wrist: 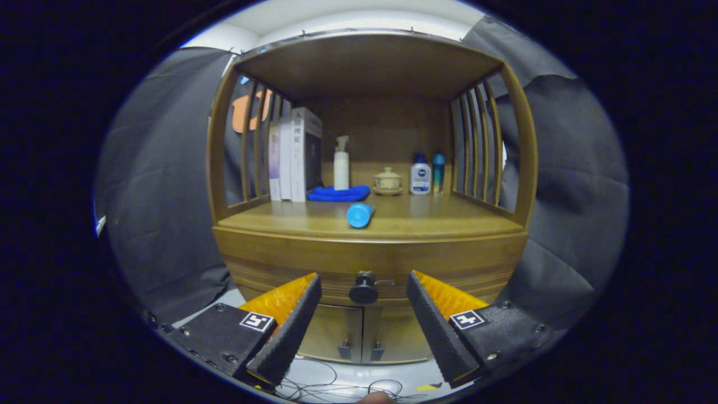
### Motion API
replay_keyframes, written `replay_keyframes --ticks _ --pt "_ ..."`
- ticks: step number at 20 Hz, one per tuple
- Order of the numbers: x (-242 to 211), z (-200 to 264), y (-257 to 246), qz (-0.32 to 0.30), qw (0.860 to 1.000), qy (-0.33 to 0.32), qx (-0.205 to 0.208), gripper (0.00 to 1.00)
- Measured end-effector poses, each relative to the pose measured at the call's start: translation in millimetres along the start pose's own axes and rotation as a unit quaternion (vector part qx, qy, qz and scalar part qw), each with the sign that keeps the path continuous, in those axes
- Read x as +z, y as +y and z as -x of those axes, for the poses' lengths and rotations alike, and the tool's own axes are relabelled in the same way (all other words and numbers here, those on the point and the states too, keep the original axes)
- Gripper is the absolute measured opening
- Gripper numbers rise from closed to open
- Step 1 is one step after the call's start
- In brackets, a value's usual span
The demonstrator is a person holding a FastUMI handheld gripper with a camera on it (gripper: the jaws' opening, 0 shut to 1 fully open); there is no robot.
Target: Pull open the drawer, take out the items inside it, and place them on the countertop above the cabinet.
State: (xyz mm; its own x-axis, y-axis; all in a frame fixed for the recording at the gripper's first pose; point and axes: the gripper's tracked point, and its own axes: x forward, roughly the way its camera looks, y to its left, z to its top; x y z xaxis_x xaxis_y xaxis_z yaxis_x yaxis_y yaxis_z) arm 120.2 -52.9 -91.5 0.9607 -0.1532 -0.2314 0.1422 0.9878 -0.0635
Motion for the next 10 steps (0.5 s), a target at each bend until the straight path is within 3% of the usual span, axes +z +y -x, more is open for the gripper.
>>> replay_keyframes --ticks 10 --pt "53.3 149.3 13.1 -0.01 0.996 -0.065 0.06 0.99"
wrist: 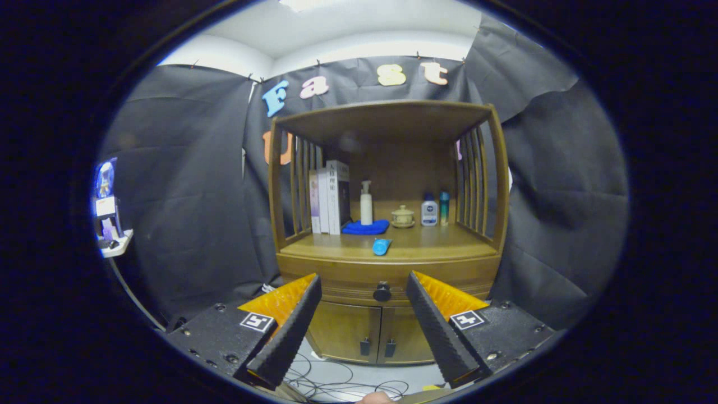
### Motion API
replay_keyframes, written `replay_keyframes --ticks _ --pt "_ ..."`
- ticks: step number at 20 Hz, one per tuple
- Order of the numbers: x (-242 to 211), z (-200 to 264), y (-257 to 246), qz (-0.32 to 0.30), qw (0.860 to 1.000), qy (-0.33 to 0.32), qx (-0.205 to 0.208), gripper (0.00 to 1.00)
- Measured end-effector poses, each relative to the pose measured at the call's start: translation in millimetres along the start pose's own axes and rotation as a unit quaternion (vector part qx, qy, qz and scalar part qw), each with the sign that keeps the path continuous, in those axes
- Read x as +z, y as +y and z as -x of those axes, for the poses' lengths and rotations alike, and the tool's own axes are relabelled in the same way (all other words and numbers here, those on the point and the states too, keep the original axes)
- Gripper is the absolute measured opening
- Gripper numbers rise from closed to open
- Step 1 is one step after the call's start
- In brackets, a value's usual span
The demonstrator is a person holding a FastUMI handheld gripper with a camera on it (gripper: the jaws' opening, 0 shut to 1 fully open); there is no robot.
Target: Pull open the drawer, take out the items inside it, and place them on the countertop above the cabinet.
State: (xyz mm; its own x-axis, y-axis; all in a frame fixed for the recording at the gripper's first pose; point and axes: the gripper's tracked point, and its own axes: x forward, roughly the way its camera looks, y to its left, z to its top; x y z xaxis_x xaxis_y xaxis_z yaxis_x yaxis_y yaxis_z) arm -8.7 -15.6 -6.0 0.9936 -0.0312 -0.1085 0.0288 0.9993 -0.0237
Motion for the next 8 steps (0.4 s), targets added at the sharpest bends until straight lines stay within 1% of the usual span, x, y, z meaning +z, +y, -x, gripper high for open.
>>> replay_keyframes --ticks 4,8 --pt "7.2 41.0 2.1 -0.017 1.0 -0.008 0.005 0.99" --pt "10.9 76.1 -1.2 -0.016 0.999 -0.029 -0.005 0.99"
